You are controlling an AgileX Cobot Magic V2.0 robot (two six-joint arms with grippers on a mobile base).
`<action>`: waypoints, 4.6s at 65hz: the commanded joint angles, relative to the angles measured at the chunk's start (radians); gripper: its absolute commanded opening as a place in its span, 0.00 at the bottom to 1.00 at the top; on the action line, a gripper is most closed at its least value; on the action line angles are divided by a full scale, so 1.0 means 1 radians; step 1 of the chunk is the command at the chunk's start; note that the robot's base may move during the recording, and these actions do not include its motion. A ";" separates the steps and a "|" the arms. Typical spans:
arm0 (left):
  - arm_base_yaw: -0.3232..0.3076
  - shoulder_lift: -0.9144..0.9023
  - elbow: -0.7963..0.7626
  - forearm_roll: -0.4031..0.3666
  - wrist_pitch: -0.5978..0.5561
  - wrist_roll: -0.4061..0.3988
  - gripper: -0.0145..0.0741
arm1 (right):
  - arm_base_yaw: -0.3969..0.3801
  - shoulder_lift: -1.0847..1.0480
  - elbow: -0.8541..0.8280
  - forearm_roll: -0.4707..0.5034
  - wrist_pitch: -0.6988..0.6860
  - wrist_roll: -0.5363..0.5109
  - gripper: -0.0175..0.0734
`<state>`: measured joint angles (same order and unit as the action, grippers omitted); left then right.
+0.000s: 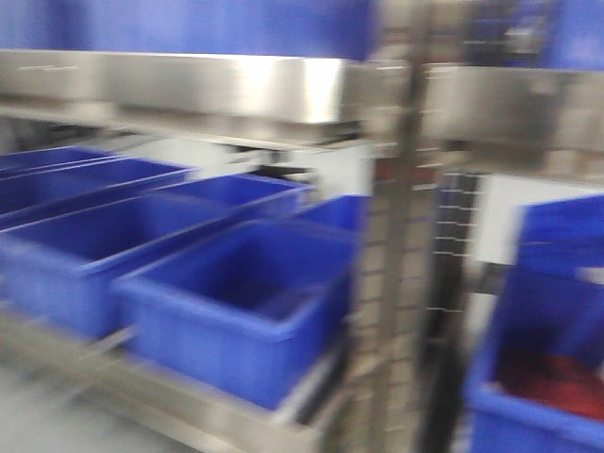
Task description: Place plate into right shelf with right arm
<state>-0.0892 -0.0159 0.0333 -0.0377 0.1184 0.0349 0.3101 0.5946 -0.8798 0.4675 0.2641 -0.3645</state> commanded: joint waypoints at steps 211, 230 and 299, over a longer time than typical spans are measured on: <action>-0.005 -0.005 0.008 -0.004 -0.086 -0.003 0.11 | -0.015 0.687 -0.566 0.024 0.138 -0.003 0.87; -0.005 -0.005 0.008 -0.004 -0.086 -0.003 0.11 | -0.166 0.489 -0.565 0.024 0.297 0.010 0.24; -0.005 -0.005 0.008 -0.004 -0.086 -0.003 0.11 | -0.241 0.335 -0.480 -0.070 0.317 0.035 0.26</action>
<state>-0.0892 -0.0159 0.0333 -0.0377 0.1184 0.0349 0.0758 0.9858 -1.3540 0.4311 0.6913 -0.3290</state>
